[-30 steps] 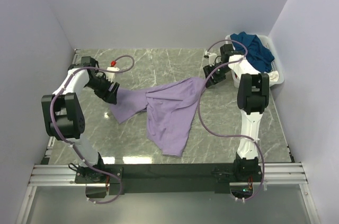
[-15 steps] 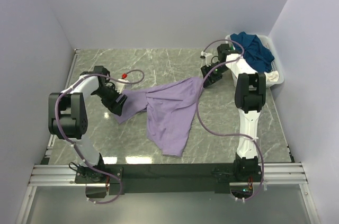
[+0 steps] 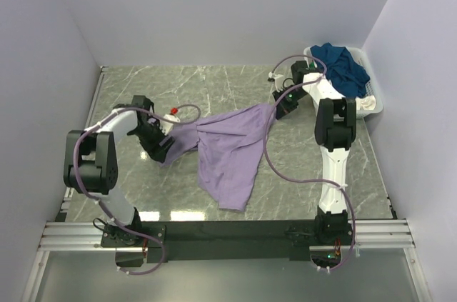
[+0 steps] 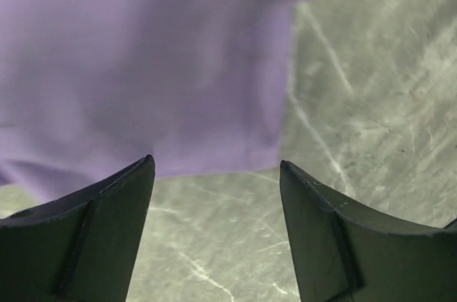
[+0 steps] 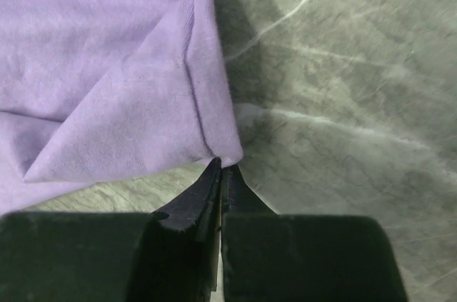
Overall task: Fold and stack the t-shirts
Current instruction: Flatten the tshirt out
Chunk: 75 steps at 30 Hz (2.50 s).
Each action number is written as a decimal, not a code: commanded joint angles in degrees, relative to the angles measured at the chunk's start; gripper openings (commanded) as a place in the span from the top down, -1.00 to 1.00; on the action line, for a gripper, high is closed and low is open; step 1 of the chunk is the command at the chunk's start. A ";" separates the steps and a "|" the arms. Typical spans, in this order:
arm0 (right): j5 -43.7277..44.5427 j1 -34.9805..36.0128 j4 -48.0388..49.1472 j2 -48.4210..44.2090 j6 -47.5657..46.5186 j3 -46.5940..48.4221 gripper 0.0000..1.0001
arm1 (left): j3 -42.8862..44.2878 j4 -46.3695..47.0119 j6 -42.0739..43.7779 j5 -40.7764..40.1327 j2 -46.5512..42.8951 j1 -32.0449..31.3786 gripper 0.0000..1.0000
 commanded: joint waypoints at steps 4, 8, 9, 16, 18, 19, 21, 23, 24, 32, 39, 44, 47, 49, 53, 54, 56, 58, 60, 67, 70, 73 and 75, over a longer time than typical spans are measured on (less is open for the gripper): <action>1.50 0.15 1.02 -8.43 0.05 -3.74 1.00 | -7.50 7.09 2.50 -5.56 -5.60 -4.48 -0.53; 2.73 -0.12 0.22 -11.24 0.23 -4.62 1.00 | -10.15 12.98 1.09 -9.87 -5.07 -6.15 -0.47; 3.34 -0.21 0.14 -11.86 0.23 -4.88 1.00 | -10.59 13.97 0.83 -10.48 -4.90 -6.33 -0.44; 7.55 -0.82 -1.89 -17.40 -0.83 -4.45 1.00 | -12.10 18.02 -3.03 -14.09 -4.71 -6.42 0.98; 8.96 -0.91 -1.71 -18.80 -0.91 -3.83 1.00 | -9.29 14.45 -4.36 -10.16 -5.59 -4.76 0.99; 9.84 -1.00 -1.62 -20.37 -0.74 -3.22 1.00 | -4.49 12.85 -6.62 -8.40 -6.21 -1.88 0.99; 12.56 -1.26 -0.40 -23.18 -0.48 -2.43 1.00 | 2.03 6.98 -8.49 -2.79 -6.21 3.83 0.99; 16.07 -1.70 1.80 -25.21 -0.30 -1.11 1.00 | 12.92 3.88 -11.82 0.40 -6.04 7.36 0.99; 17.05 -1.87 2.68 -26.27 -0.12 -0.58 1.00 | 16.53 2.91 -12.96 3.19 -6.12 8.95 0.99; 25.93 -2.49 15.93 -36.55 2.25 7.15 1.00 | 44.50 8.06 -26.50 4.02 -8.76 15.55 0.99; 32.17 -3.19 28.07 -43.66 4.27 15.85 1.00 | 50.49 27.71 -37.31 -3.89 -15.34 20.11 0.99; 32.45 -3.28 33.19 -48.68 3.66 14.98 1.00 | 50.84 34.81 -39.00 -0.50 -21.50 22.59 0.99; 27.80 -0.40 29.06 -52.46 3.57 9.55 1.00 | 49.88 27.97 -37.76 8.72 -23.61 22.24 0.99; 28.82 3.81 29.92 -56.15 1.73 0.86 1.00 | 48.31 20.44 -36.98 15.51 -24.14 18.56 0.99; 33.05 8.94 34.24 -58.63 0.93 -4.72 1.00 | 41.70 21.44 -36.78 10.89 -27.74 12.57 0.99; 34.88 6.58 33.98 -56.53 1.89 -0.27 1.00 | 43.61 21.79 -37.49 7.91 -27.05 14.05 0.99; 33.76 2.37 32.75 -54.59 4.09 4.58 1.00 | 47.57 23.54 -40.99 1.30 -24.95 18.69 0.99; 34.19 -1.51 32.13 -51.69 5.85 11.44 1.00 | 55.12 23.29 -45.05 -0.30 -20.64 25.38 0.99; 34.37 -2.23 31.52 -49.41 6.20 16.35 1.00 | 58.56 24.60 -47.58 0.23 -18.79 27.76 0.99; 32.52 0.49 31.68 -47.99 5.86 19.81 1.00 | 56.64 32.87 -51.56 3.31 -18.96 27.86 0.99; 32.52 1.37 32.04 -48.08 4.45 19.90 1.00 | 57.69 31.65 -51.12 3.05 -19.04 27.86 0.99; 32.61 1.46 31.87 -48.95 4.10 19.72 1.00 | 55.07 32.86 -50.15 3.84 -21.76 27.86 0.99; 32.61 1.46 32.13 -50.71 4.10 18.07 1.00 | 50.69 34.53 -49.72 3.92 -25.44 27.86 0.99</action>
